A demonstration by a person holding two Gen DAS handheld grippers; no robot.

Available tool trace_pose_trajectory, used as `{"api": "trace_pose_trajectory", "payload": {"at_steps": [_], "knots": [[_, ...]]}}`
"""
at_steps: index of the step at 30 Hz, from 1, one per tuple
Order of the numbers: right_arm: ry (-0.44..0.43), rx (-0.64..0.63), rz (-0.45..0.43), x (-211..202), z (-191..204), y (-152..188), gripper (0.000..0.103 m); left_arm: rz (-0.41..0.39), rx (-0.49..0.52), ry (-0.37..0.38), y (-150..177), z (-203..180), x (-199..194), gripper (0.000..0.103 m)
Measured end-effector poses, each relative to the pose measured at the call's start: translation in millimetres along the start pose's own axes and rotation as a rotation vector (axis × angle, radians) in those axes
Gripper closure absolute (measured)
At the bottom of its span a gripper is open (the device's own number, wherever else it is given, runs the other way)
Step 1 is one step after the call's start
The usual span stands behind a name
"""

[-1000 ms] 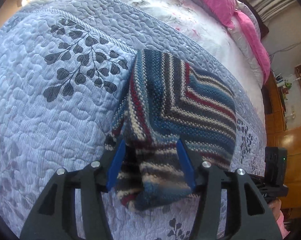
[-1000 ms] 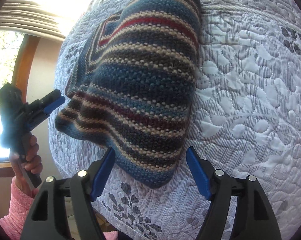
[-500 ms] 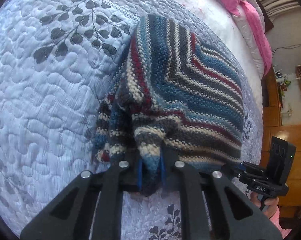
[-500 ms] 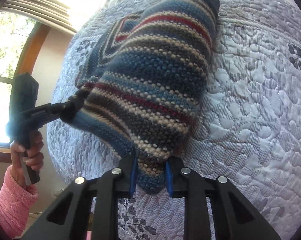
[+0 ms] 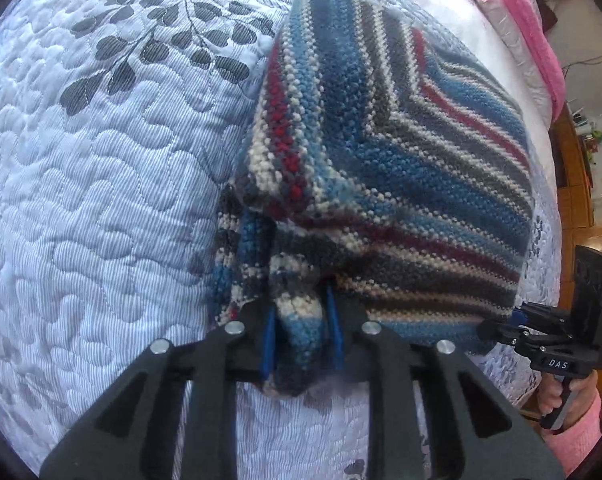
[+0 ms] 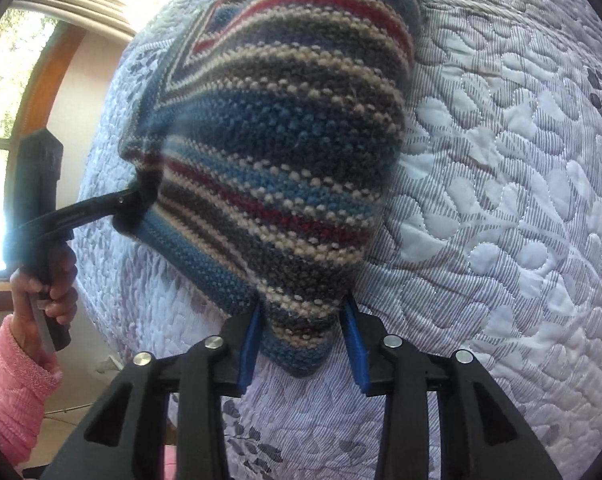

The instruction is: Fold small clothes

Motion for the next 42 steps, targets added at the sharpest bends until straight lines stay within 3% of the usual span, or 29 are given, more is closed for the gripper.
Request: {"api": "trace_pose_trajectory", "payload": {"at_steps": [1, 3, 7, 10, 12, 14, 15, 17, 19, 22, 25, 27, 29, 30, 31, 34, 37, 40, 42], "knots": [[-0.023, 0.006, -0.016, -9, -2, -1, 0.064, -0.018, -0.003, 0.027, -1, 0, -9, 0.051], [-0.031, 0.014, -0.059, -27, -4, -7, 0.060, -0.087, -0.002, 0.030, -6, 1, -29, 0.038], [-0.001, 0.020, -0.148, -59, -8, -28, 0.057, -0.144, -0.024, 0.031, -35, 8, -46, 0.036], [0.069, 0.006, -0.180, -67, -6, -47, 0.055, -0.132, -0.045, 0.022, -66, 9, -36, 0.034], [0.100, 0.001, -0.188, -67, -6, -57, 0.055, -0.104, -0.069, 0.056, -87, 8, -23, 0.033], [0.097, 0.012, -0.182, -62, -8, -61, 0.055, -0.087, -0.104, 0.127, -105, 8, -10, 0.041], [0.094, 0.018, -0.181, -59, -10, -63, 0.055, -0.078, -0.110, 0.166, -112, 7, -4, 0.059], [0.089, 0.030, -0.186, -55, -10, -64, 0.055, -0.077, -0.097, 0.153, -123, -3, 2, 0.067], [0.083, 0.034, -0.193, -53, -9, -64, 0.054, -0.107, -0.066, 0.130, -125, -11, -4, 0.089], [0.068, 0.035, -0.195, -51, -12, -65, 0.052, -0.183, -0.038, 0.146, -125, -15, -18, 0.091], [0.071, 0.026, -0.185, -46, -12, -68, 0.051, -0.103, -0.061, 0.083, -126, -1, 6, 0.090], [0.079, 0.022, -0.187, -46, -11, -68, 0.050, -0.091, -0.086, 0.123, -123, 8, 7, 0.085], [0.084, 0.018, -0.190, -48, -11, -68, 0.049, -0.113, -0.107, 0.204, -120, 10, -3, 0.060], [0.078, 0.021, -0.191, -49, -10, -68, 0.049, -0.129, -0.112, 0.252, -117, 11, -9, 0.037], [0.068, 0.025, -0.193, -52, -11, -67, 0.049, -0.142, -0.108, 0.279, -113, 11, -14, 0.026], [0.021, 0.037, -0.209, -60, -12, -64, 0.041, -0.125, -0.058, 0.293, -103, 11, -20, 0.015], [-0.045, 0.053, -0.206, -62, -13, -65, 0.035, -0.066, -0.044, 0.264, -96, 21, -10, 0.015], [-0.062, 0.083, -0.194, -57, -19, -67, 0.031, -0.010, -0.042, 0.345, -96, 29, 5, 0.015], [-0.093, 0.108, -0.186, -52, -25, -68, 0.030, 0.014, -0.017, 0.344, -101, 27, 17, 0.015]]}}
Point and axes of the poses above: each gripper's, at about its wrist camera, not at the fingertips, and x roughly the way its jaws point, z to its left, y to its underside, the point moved 2 cm from there along x, roughly the way its jaws point, and after that the axes turned 5 degrees about z, right-handed, at the moved point
